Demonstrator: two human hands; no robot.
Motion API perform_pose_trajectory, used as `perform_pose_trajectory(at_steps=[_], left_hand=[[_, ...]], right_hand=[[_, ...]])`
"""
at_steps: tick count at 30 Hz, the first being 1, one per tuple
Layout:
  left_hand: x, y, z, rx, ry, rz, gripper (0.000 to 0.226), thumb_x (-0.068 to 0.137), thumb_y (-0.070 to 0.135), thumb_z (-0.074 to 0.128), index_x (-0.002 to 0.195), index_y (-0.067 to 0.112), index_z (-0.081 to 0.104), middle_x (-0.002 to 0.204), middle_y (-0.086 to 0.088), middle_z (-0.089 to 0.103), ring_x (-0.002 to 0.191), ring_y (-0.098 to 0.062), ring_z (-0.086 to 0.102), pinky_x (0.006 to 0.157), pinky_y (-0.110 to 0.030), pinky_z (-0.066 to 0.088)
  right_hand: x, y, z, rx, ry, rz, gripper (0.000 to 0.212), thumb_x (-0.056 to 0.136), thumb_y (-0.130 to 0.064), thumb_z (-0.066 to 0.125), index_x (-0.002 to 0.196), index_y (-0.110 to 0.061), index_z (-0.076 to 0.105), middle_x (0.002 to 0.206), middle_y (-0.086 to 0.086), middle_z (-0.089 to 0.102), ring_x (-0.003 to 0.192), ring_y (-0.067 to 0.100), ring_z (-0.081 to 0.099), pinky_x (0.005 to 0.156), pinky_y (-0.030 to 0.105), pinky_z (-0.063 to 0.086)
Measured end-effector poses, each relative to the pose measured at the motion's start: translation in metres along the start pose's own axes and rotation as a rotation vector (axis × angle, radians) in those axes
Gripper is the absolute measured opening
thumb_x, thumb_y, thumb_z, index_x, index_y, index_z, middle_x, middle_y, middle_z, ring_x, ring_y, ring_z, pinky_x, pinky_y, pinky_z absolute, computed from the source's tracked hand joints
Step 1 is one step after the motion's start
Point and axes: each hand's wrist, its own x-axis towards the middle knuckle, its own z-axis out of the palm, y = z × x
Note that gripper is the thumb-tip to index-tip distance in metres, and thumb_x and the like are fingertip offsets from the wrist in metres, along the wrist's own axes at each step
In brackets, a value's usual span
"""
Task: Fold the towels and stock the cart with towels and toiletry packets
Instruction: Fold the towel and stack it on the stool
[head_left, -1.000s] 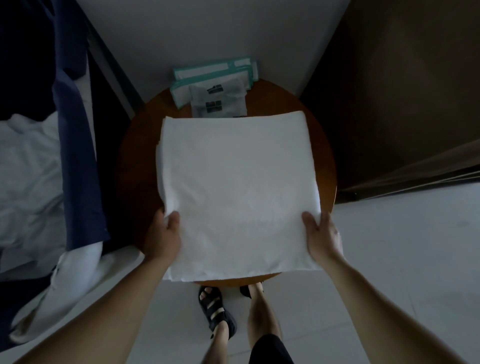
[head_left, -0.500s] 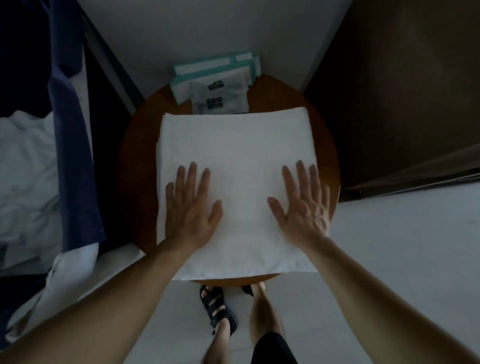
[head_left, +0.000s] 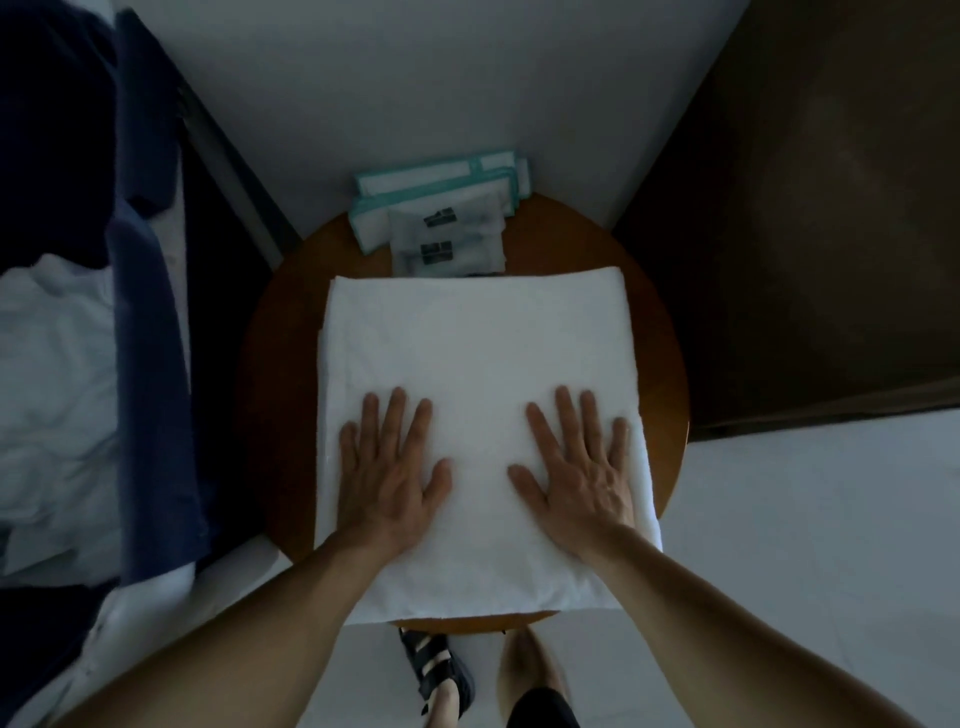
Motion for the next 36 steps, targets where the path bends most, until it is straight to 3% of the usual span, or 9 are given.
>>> perform_pose_trajectory(at_steps=[4, 8, 12, 15, 18, 23, 29, 36], left_hand=[[0.017, -0.003, -0.072, 0.005, 0.072, -0.024, 0.076, 0.091, 0.061, 0.003, 0.159, 0.026, -0.002, 0.166, -0.004, -0.013, 0.151, -0.026, -0.018, 0.122, -0.05, -0.005], [0.038, -0.023, -0.173, -0.024, 0.276, -0.036, 0.074, 0.095, 0.059, 0.01, 0.159, 0.023, 0.004, 0.167, -0.001, -0.003, 0.152, -0.023, -0.014, 0.123, -0.046, -0.005], [0.032, -0.07, -0.25, -0.134, 0.528, -0.115, 0.07, 0.095, 0.052, 0.025, 0.155, 0.016, 0.028, 0.164, -0.006, 0.019, 0.153, -0.025, 0.006, 0.122, -0.05, 0.012], [0.013, -0.126, -0.272, -0.153, 0.571, -0.211, 0.072, 0.094, 0.054, 0.024, 0.155, 0.016, 0.03, 0.164, -0.006, 0.021, 0.153, -0.025, 0.008, 0.122, -0.049, 0.011], [-0.01, -0.198, -0.268, -0.17, 0.554, -0.32, 0.077, 0.091, 0.059, 0.017, 0.157, 0.018, 0.023, 0.166, -0.005, 0.014, 0.153, -0.022, 0.001, 0.123, -0.048, 0.009], [-0.031, -0.324, -0.237, -0.192, 0.515, -0.439, 0.072, 0.097, 0.055, 0.026, 0.158, 0.016, 0.018, 0.166, -0.007, 0.011, 0.153, -0.025, 0.003, 0.122, -0.05, 0.011], [-0.019, -0.457, -0.188, -0.263, 0.365, -0.466, 0.071, 0.099, 0.052, 0.033, 0.159, 0.02, 0.01, 0.167, -0.004, 0.005, 0.154, -0.022, -0.003, 0.123, -0.047, 0.008], [0.003, -0.565, -0.112, -0.303, 0.272, -0.43, 0.082, 0.089, 0.063, 0.01, 0.158, 0.019, 0.017, 0.166, -0.005, 0.014, 0.153, -0.025, 0.006, 0.121, -0.047, 0.015]], right_hand=[[0.019, -0.032, -0.04, 0.044, 0.078, -0.061, 0.072, 0.097, -0.07, 0.017, 0.158, -0.037, -0.001, 0.167, -0.002, -0.013, 0.153, 0.027, -0.012, 0.119, 0.061, -0.001], [0.066, -0.084, -0.112, 0.092, 0.2, -0.165, 0.071, 0.099, -0.068, 0.019, 0.159, -0.031, 0.011, 0.167, 0.006, 0.003, 0.154, 0.03, 0.004, 0.117, 0.063, 0.019], [0.105, -0.149, -0.184, 0.185, 0.304, -0.325, 0.071, 0.099, -0.066, 0.024, 0.16, -0.031, 0.009, 0.168, 0.006, 0.001, 0.154, 0.029, -0.001, 0.119, 0.06, 0.016], [0.124, -0.206, -0.225, 0.238, 0.361, -0.459, 0.07, 0.099, -0.063, 0.032, 0.159, -0.029, 0.017, 0.167, 0.008, 0.009, 0.154, 0.03, 0.002, 0.119, 0.06, 0.015], [0.138, -0.266, -0.242, 0.187, 0.352, -0.58, 0.07, 0.098, -0.059, 0.034, 0.158, -0.029, 0.013, 0.167, 0.008, 0.008, 0.154, 0.031, 0.002, 0.118, 0.061, 0.012], [0.164, -0.369, -0.213, 0.09, 0.191, -0.67, 0.072, 0.096, -0.062, 0.028, 0.158, -0.033, 0.003, 0.168, 0.001, -0.005, 0.152, 0.021, -0.019, 0.118, 0.057, 0.001], [0.207, -0.483, -0.117, -0.032, -0.179, -0.524, 0.089, 0.092, -0.067, 0.042, 0.157, -0.035, -0.01, 0.161, -0.007, -0.03, 0.147, 0.021, -0.03, 0.118, 0.065, -0.001], [0.267, -0.549, 0.0, -0.025, -0.46, -0.313, 0.124, 0.075, -0.074, 0.065, 0.147, -0.041, -0.031, 0.158, -0.008, -0.036, 0.145, 0.023, -0.035, 0.113, 0.072, -0.001]])
